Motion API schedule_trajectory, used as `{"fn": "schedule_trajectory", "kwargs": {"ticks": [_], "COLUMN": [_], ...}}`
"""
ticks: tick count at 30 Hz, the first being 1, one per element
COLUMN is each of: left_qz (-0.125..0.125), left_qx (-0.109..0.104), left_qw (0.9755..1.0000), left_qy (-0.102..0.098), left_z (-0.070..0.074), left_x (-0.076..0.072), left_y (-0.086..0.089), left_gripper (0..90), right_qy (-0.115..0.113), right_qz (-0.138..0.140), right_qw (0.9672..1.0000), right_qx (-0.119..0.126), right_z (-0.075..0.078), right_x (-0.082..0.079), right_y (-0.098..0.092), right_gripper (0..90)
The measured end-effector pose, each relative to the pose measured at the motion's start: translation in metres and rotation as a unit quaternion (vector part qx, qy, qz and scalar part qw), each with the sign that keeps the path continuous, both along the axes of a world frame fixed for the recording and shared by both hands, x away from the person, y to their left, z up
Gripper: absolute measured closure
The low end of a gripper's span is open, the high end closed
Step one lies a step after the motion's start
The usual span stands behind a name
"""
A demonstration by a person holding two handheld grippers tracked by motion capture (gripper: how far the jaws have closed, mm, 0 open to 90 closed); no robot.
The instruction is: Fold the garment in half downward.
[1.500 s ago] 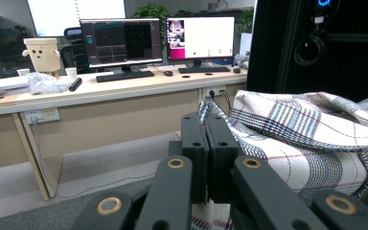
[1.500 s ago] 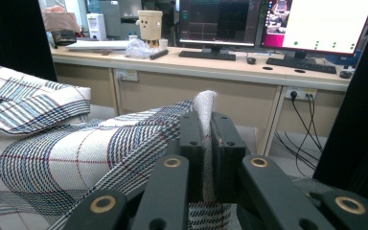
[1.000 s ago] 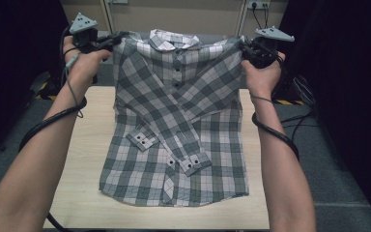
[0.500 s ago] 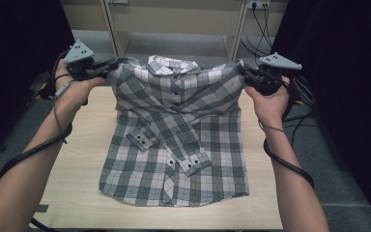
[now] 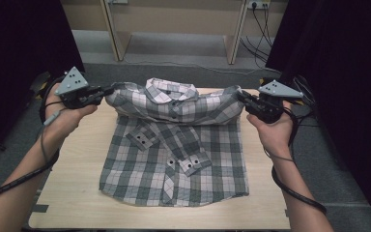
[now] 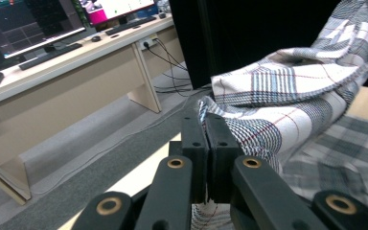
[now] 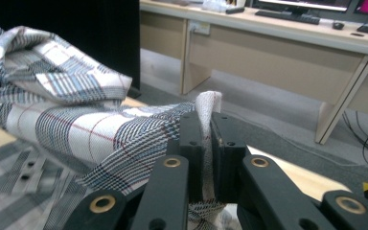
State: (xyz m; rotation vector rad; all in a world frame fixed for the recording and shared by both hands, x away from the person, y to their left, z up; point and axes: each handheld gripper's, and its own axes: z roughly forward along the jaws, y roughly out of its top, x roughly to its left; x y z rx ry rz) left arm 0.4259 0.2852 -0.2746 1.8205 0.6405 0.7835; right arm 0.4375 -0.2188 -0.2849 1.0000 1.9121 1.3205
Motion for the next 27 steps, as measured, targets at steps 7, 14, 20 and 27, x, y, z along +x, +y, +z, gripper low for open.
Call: {"fn": "schedule_trajectory", "kwargs": {"ticks": [7, 14, 20, 27], "left_qz": [-0.021, -0.037, -0.046, -0.055], "left_qx": [0.013, 0.018, 0.032, 0.049], "left_qw": [0.9997, 0.9988, 0.9974, 0.9949], "left_qy": [0.008, 0.025, 0.046, 0.069], "left_z": [-0.018, -0.048, -0.077, -0.107], "left_x": [-0.022, -0.049, -0.068, -0.091], "left_y": [0.001, 0.005, 0.006, 0.007], "left_gripper": [87.3, 87.3, 87.3, 87.3], "right_qy": [0.023, 0.072, 0.106, 0.144], "right_qz": [0.024, 0.050, 0.070, 0.083], "right_qw": [0.9994, 0.9961, 0.9919, 0.9861], "right_qx": [0.003, 0.007, 0.003, -0.002], "right_z": [-0.020, -0.054, -0.082, -0.111], "right_x": [-0.024, -0.045, -0.066, -0.088], "right_y": [-0.005, -0.012, -0.014, -0.014], "right_gripper": [85.0, 84.9, 85.0, 84.9]}}
